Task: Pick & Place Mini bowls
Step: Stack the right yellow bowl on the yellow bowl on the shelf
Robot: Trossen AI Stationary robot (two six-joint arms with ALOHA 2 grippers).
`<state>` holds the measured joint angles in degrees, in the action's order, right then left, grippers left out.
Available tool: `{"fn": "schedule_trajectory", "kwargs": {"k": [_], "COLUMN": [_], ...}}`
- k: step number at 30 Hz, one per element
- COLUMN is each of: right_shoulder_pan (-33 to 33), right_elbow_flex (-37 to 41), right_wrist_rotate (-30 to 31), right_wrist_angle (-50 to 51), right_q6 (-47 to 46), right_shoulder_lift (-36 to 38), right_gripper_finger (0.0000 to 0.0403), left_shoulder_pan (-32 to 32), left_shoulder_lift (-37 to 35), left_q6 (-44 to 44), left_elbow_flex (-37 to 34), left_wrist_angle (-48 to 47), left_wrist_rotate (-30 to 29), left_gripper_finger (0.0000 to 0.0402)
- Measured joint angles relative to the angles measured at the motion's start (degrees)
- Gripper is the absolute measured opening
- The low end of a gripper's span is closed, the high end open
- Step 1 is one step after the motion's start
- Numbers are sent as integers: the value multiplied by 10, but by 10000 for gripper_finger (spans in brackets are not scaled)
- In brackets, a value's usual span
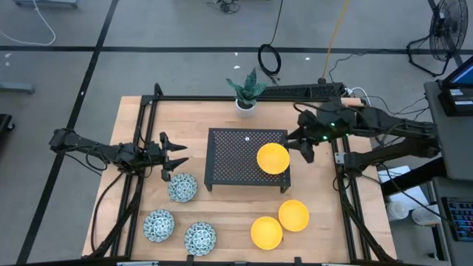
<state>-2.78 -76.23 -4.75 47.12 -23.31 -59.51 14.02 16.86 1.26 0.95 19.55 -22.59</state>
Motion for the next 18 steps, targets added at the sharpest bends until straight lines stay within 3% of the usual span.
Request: {"fn": "schedule_trajectory", "kwargs": {"k": [8, 14, 18], "right_shoulder_pan": [72, 133, 174], "right_elbow_flex": [0, 33, 97], "right_wrist_rotate": [-1, -76, -116], "right_wrist_angle": [-4, -10, -94], "right_q6": [-19, -14, -5], "right_shoulder_lift": [23, 30, 45], "right_gripper_finger": [145, 140, 140], "left_shoulder_pan": [0, 0, 0], "left_shoulder_lift": [0, 0, 0], "left_q6": [0, 0, 0], "left_elbow_flex": [0, 0, 0], "left_wrist_angle": [0, 0, 0], "left_wrist_rotate": [0, 0, 0], "left_gripper_finger": [212, 212, 212]}}
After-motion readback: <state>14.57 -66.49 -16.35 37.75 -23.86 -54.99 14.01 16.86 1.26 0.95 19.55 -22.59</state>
